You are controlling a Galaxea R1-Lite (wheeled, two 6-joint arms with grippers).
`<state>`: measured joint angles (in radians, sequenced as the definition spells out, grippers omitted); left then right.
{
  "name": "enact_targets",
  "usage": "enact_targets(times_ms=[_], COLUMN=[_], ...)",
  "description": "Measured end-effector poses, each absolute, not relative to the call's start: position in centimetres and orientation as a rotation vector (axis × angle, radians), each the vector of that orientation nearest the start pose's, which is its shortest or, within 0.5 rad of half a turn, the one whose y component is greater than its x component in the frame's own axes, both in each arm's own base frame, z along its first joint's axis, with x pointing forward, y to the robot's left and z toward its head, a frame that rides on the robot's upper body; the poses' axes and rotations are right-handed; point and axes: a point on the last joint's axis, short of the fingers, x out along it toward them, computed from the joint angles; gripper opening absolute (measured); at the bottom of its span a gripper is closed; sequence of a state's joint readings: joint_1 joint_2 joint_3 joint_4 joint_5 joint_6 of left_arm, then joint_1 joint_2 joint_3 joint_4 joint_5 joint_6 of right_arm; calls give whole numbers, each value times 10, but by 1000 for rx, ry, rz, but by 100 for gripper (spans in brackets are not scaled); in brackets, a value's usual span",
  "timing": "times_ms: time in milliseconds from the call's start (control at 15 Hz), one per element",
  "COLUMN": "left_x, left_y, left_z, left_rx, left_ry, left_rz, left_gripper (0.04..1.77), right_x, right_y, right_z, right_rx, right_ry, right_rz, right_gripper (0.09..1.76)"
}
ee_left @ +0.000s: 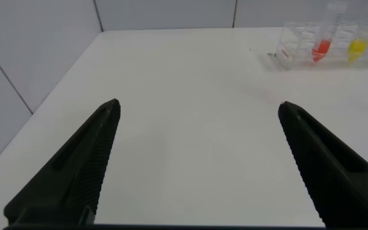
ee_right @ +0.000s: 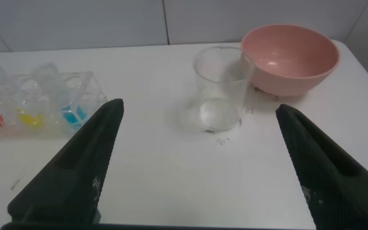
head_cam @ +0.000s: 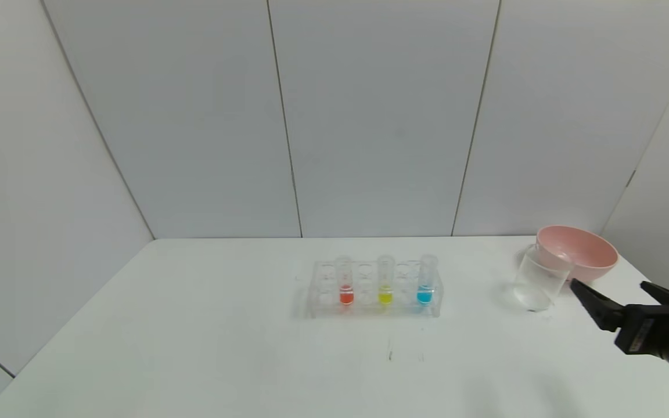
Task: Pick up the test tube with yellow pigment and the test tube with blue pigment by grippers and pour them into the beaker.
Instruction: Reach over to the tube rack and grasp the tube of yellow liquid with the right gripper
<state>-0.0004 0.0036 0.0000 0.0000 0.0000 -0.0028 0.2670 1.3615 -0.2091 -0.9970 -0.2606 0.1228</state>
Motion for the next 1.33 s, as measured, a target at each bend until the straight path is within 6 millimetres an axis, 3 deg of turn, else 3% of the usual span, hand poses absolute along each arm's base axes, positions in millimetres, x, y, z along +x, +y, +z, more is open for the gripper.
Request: enact_targets(times_ms=[333,867,1067,1333], left_x=[-23,-23,-23,-23], left_y=[0,0,0,0], left_z=[76,76,76,76], left_rx=[-3,-3,-3,-3], left_ry=[4,4,4,4], left_rz=[0,0,0,0], left_gripper=[176,176,176,176], right_x=[207,210,208,212], right_y=[122,255,284,295], right_z=[130,114,102,90], right_rx=[62,39,26,7], right_ry=[197,154,154,168], right_rz=[54,138,154,159], right_gripper=[171,171,171,171])
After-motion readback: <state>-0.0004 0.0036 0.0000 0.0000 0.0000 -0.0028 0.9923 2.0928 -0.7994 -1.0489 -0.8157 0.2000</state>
